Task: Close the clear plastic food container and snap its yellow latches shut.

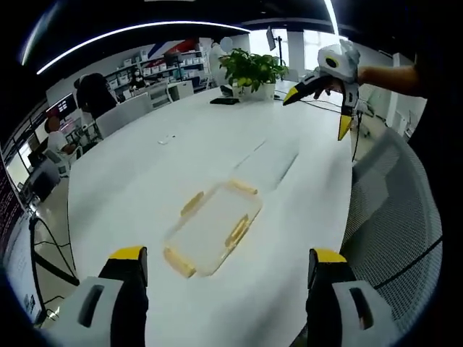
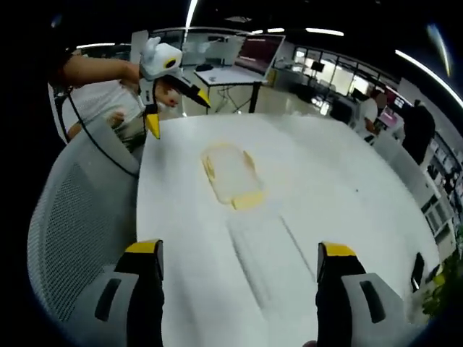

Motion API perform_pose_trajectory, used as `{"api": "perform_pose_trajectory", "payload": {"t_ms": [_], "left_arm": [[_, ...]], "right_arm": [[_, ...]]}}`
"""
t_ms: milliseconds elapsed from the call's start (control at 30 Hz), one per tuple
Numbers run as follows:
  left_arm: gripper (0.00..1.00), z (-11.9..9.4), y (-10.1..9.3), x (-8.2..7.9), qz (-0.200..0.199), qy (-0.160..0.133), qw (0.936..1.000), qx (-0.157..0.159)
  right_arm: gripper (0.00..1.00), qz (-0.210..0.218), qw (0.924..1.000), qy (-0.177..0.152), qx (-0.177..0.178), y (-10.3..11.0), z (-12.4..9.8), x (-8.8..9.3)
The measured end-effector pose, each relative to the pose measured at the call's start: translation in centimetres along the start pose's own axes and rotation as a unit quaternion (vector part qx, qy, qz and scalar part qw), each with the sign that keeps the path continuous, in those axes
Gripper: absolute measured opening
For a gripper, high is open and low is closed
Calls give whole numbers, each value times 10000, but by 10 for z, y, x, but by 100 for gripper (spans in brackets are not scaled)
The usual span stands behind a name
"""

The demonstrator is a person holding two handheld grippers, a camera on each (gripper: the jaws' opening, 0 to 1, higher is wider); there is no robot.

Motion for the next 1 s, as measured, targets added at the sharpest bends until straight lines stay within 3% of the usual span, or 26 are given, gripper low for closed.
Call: {"api": "perform_pose_trajectory", "payload": {"t_ms": [1000], "left_arm": [[74, 30, 33, 8, 664, 569, 9949, 496]], "right_arm": [[73, -585, 9964, 347, -511, -25, 55, -33]]}}
Point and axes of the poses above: the point that each gripper's makers call its tool centre point, and the gripper's own axes: z roughly forward along the fingers, y roughly to its left, x roughly out of its underside, the point moved 6 cm from there along -z, roughly backward along the fingers, and after that the axes turned 3 degrees about z, right-handed, at the moved point
